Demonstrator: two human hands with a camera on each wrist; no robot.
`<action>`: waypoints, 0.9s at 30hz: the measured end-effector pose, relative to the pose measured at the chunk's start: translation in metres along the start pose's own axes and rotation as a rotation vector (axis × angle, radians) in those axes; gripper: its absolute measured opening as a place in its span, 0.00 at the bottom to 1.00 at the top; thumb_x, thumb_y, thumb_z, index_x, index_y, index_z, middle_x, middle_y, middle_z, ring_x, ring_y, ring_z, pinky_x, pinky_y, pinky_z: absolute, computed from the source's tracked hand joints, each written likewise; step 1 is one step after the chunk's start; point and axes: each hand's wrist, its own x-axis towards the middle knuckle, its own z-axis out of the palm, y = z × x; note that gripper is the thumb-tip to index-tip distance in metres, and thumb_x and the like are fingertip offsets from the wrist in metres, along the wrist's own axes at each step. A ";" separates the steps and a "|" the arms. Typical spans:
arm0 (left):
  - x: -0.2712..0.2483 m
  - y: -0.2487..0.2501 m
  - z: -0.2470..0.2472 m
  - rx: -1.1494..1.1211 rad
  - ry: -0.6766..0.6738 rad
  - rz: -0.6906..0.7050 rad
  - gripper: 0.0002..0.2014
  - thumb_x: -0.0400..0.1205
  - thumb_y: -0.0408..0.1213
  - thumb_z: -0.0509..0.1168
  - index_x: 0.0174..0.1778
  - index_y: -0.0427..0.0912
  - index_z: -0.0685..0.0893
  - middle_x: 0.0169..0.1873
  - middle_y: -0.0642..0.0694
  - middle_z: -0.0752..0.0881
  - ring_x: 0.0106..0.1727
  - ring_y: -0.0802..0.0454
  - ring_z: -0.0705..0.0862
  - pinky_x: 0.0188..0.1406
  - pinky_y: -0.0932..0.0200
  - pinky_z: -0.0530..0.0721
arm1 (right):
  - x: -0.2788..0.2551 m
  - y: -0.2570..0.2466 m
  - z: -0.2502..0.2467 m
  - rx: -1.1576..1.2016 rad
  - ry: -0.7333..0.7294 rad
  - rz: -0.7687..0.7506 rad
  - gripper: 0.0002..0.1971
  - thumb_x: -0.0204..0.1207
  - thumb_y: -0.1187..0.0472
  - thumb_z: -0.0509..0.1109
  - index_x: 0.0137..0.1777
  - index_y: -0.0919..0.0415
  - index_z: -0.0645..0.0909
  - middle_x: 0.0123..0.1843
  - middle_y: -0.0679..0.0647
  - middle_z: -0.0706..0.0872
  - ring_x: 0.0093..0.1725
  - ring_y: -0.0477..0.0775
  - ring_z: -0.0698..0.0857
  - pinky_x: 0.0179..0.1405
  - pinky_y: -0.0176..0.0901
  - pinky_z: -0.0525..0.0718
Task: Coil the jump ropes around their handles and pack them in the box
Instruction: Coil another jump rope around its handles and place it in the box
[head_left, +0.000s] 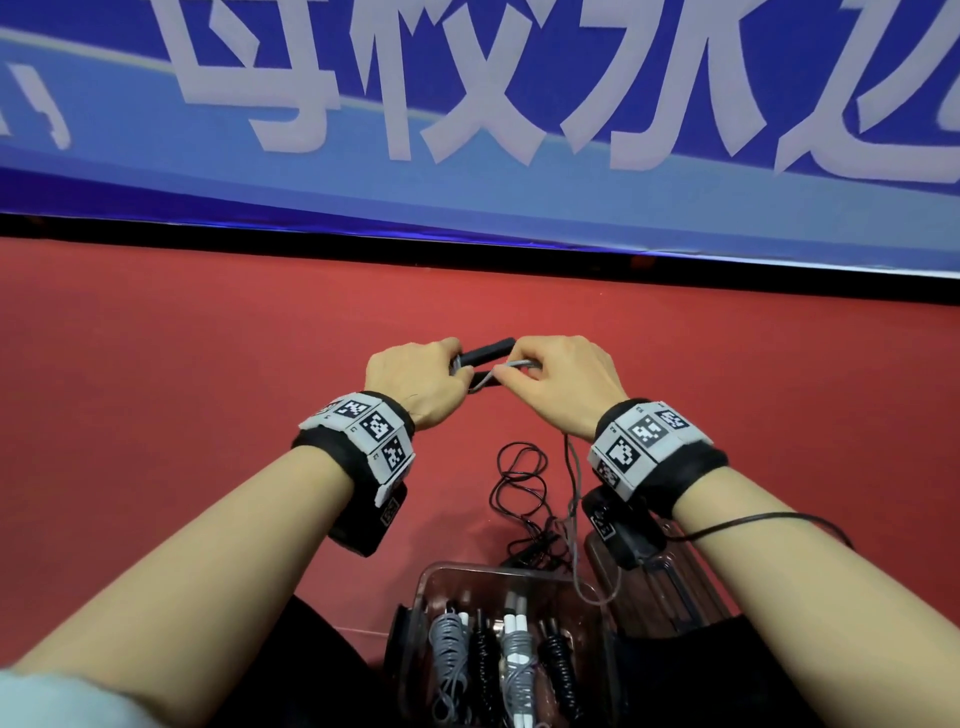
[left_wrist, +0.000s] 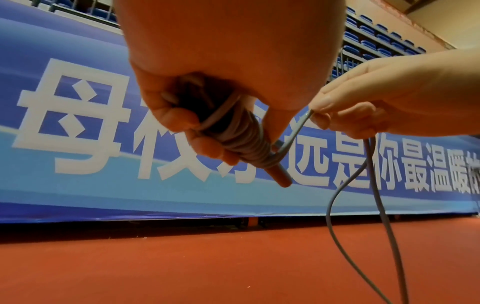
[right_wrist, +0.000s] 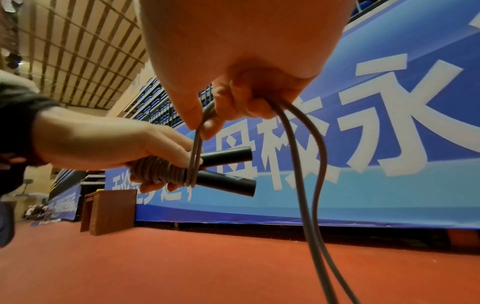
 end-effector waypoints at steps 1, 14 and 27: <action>-0.001 -0.001 -0.001 0.010 -0.007 0.028 0.13 0.85 0.53 0.54 0.56 0.53 0.78 0.36 0.49 0.82 0.40 0.42 0.77 0.38 0.54 0.69 | 0.001 0.003 -0.001 0.007 -0.001 0.006 0.13 0.78 0.42 0.67 0.38 0.48 0.81 0.24 0.44 0.75 0.32 0.48 0.77 0.33 0.43 0.69; -0.014 0.015 -0.002 0.157 0.037 0.332 0.33 0.72 0.80 0.49 0.42 0.51 0.77 0.30 0.53 0.81 0.32 0.49 0.77 0.29 0.56 0.68 | 0.002 0.017 -0.012 0.050 0.081 0.051 0.17 0.69 0.36 0.73 0.34 0.49 0.84 0.23 0.44 0.77 0.29 0.43 0.76 0.30 0.42 0.68; -0.020 0.017 -0.014 -0.568 -0.287 0.302 0.13 0.76 0.58 0.61 0.35 0.55 0.83 0.32 0.49 0.86 0.29 0.52 0.77 0.34 0.54 0.73 | 0.003 0.030 -0.014 0.920 -0.216 0.359 0.13 0.77 0.50 0.73 0.34 0.56 0.86 0.26 0.45 0.79 0.28 0.43 0.73 0.34 0.38 0.71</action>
